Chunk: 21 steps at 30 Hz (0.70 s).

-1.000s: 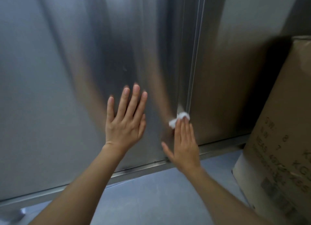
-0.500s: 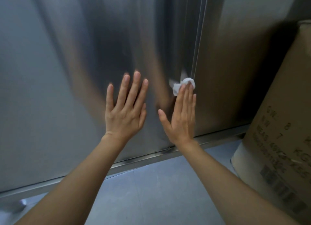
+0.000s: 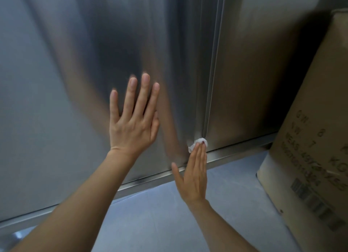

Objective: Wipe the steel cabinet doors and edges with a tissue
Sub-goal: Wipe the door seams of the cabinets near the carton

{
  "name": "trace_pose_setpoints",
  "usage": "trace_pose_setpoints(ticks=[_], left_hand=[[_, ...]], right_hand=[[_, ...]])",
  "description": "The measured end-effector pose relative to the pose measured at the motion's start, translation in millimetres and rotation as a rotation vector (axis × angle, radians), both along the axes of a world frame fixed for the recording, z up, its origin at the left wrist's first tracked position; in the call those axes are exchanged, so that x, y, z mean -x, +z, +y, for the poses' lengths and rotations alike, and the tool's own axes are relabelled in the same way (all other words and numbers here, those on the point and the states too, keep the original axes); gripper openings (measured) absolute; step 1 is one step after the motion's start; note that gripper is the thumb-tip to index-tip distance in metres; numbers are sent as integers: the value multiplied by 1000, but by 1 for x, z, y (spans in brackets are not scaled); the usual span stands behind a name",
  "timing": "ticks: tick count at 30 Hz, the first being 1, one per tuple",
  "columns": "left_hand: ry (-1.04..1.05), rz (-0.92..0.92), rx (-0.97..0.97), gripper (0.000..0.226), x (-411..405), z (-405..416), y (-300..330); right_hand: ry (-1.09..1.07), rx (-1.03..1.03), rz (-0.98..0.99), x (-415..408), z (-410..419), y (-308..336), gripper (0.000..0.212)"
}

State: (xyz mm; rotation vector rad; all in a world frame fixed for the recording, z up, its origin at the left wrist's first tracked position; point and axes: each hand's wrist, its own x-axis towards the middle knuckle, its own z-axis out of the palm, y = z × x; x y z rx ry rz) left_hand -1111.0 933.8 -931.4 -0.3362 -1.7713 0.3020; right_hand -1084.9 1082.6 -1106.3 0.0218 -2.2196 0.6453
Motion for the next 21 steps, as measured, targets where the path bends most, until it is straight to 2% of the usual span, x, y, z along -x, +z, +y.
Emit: trace_pose_setpoints(ticks=[6, 9, 11, 14, 21], left_hand=[[-3, 9, 10, 62, 0, -2, -1], [-12, -1, 10, 65, 0, -1, 0], [-19, -10, 8, 66, -1, -2, -1], [-30, -20, 2, 64, -1, -2, -1], [-30, -50, -24, 61, -3, 1, 2]], right_hand=[[119, 48, 277, 30, 7, 127, 78], [165, 15, 354, 31, 21, 175, 59], [164, -53, 408, 29, 36, 192, 47], [195, -178, 472, 26, 60, 207, 39], [241, -444, 545, 29, 93, 222, 55]])
